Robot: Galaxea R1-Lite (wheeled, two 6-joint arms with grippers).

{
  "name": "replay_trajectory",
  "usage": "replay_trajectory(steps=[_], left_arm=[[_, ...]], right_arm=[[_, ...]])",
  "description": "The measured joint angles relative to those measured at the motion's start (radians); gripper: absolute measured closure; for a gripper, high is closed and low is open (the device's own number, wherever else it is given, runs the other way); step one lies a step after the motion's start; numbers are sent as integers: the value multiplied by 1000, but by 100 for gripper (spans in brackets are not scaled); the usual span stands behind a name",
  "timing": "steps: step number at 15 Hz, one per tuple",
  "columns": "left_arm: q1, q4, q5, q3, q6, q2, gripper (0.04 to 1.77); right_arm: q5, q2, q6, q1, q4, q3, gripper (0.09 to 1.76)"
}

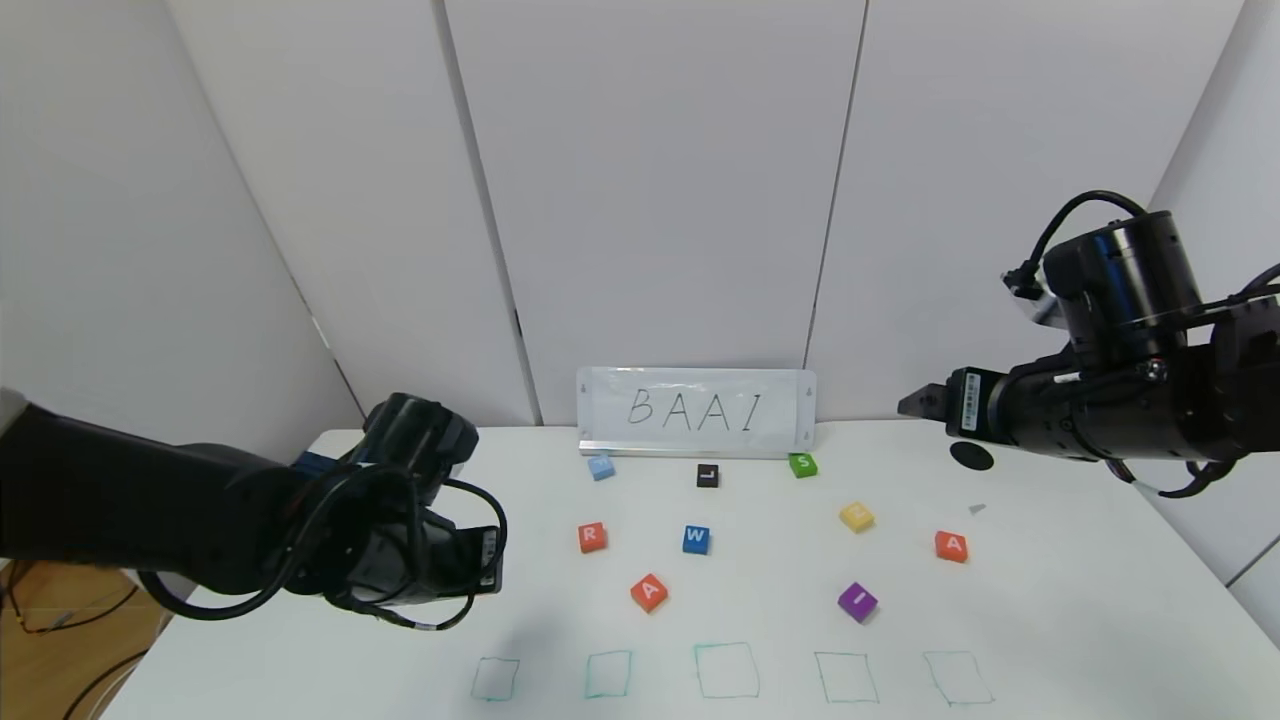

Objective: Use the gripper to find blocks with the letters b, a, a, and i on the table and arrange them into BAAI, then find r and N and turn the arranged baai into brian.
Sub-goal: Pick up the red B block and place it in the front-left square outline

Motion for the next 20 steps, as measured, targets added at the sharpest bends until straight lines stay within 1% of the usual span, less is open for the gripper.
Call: replay_trajectory(steps=[4,6,13,17,20], left_arm=[[-3,-140,-9,111,70,-2,129],[-2,-174,-8,150,93,17,129],[-13,-180,-26,180,93,99,129],[-53,-179,-22,189,86,121,129],[-59,-179,-22,203,85,127,129]], right_arm=[[0,1,0,0,0,0,14],[0,3,0,0,0,0,14],[1,11,0,-2,0,0,14],[1,11,0,-4,0,-1,14],[1,11,0,-4,0,-1,14]])
